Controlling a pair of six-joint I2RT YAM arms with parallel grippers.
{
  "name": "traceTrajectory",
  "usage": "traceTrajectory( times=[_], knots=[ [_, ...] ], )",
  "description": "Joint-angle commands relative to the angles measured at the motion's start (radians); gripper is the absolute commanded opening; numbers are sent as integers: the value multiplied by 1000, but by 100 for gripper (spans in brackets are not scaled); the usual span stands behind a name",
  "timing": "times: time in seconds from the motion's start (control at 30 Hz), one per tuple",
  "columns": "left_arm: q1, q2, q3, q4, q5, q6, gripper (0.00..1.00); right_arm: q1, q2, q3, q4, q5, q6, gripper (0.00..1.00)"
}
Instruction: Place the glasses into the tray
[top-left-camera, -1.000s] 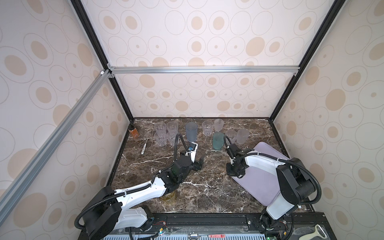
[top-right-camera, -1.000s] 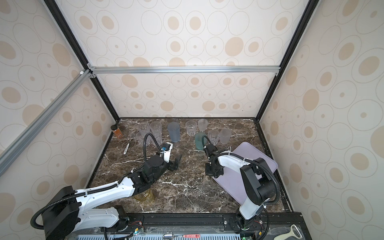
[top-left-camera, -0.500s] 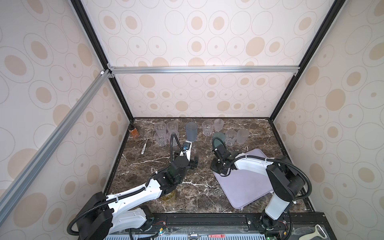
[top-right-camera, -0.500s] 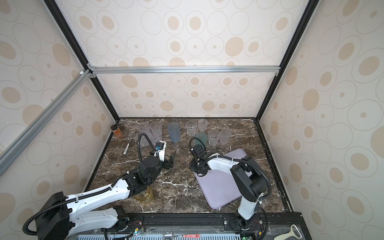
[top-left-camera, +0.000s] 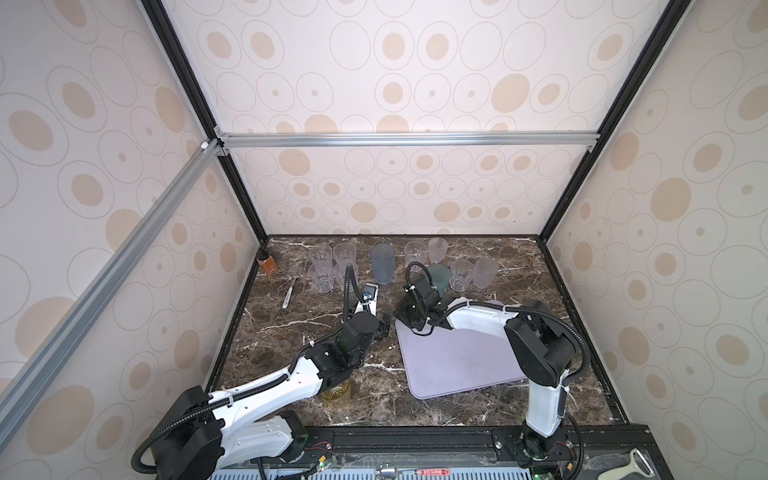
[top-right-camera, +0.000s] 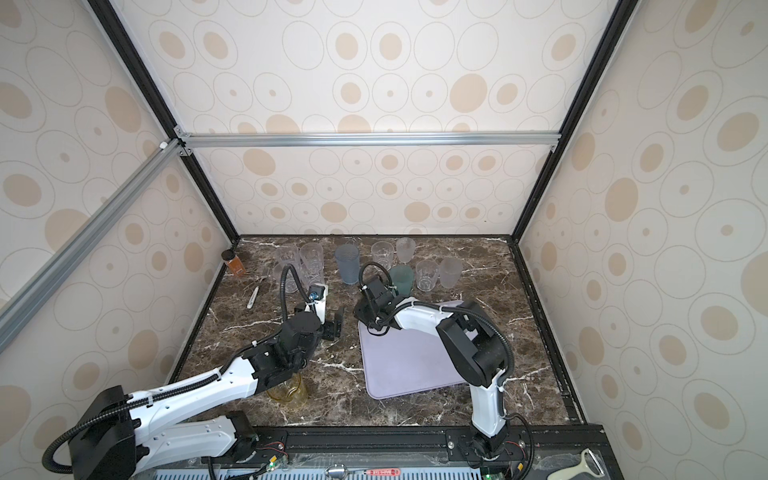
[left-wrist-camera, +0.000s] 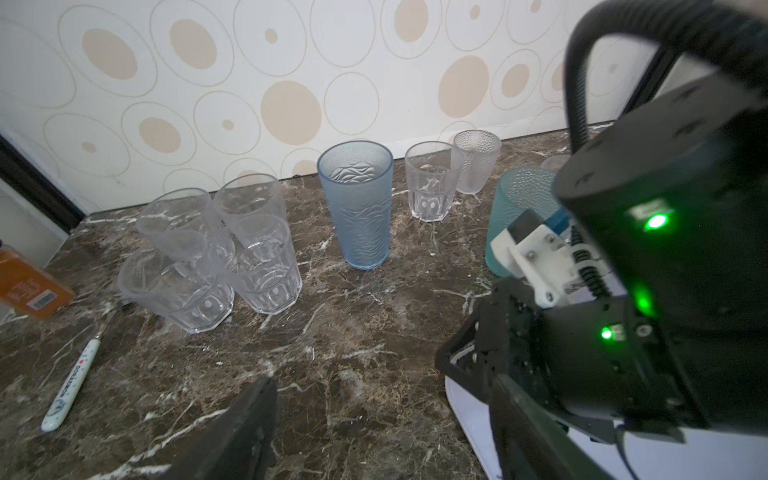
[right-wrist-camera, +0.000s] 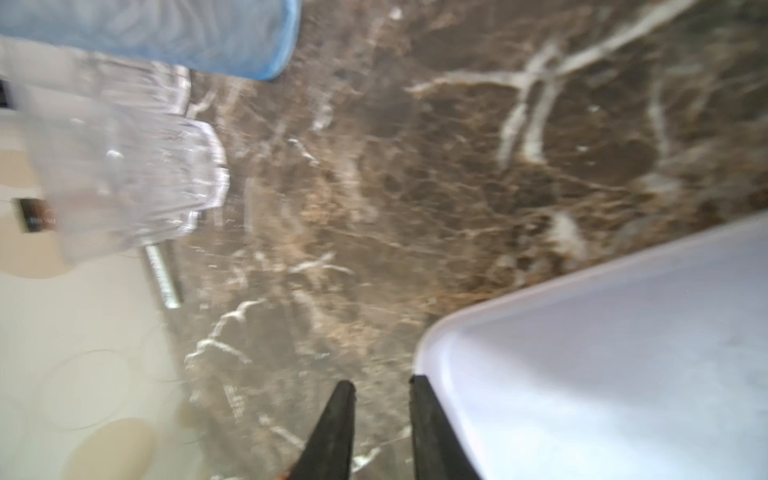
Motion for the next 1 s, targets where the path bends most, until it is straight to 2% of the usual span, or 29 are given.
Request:
traceTrajectory(
  times=[0.0,0.07,0.13,0.3,0.4,0.5,0.6,0.77,0.87,0.97],
  knots=[
    [44,6,69,-103,-29,-102,78,-28,-123,4,-225,-57,-230,36],
    [48,27,100,-141,-10,-135,73,-60,-216,-43,-343,-40,-338,38],
    [39,72,130,-172,54,-184,73,-117,-314,-98,-437,-27,-443,39],
    [-43,207,159,-187,105,-308,75,-377,-510,-226,-569,-25,-625,45],
    [-44,244,139,-167,162,-367,79,-545,-562,-246,-611,48,-675,49],
    [-44,271,119,-128,241,-402,83,-674,-614,-301,-529,128,-643,61],
    [-44,316,106,-94,318,-427,87,-766,-581,-337,-426,119,-608,69],
    [-39,375,81,-26,395,-461,89,-840,-459,-338,-349,69,-613,72],
    [-19,401,70,20,431,-475,89,-890,-377,-340,-294,-50,-604,72],
    [-2,433,65,68,474,-481,89,-907,-319,-351,-260,-73,-603,72]
  ],
)
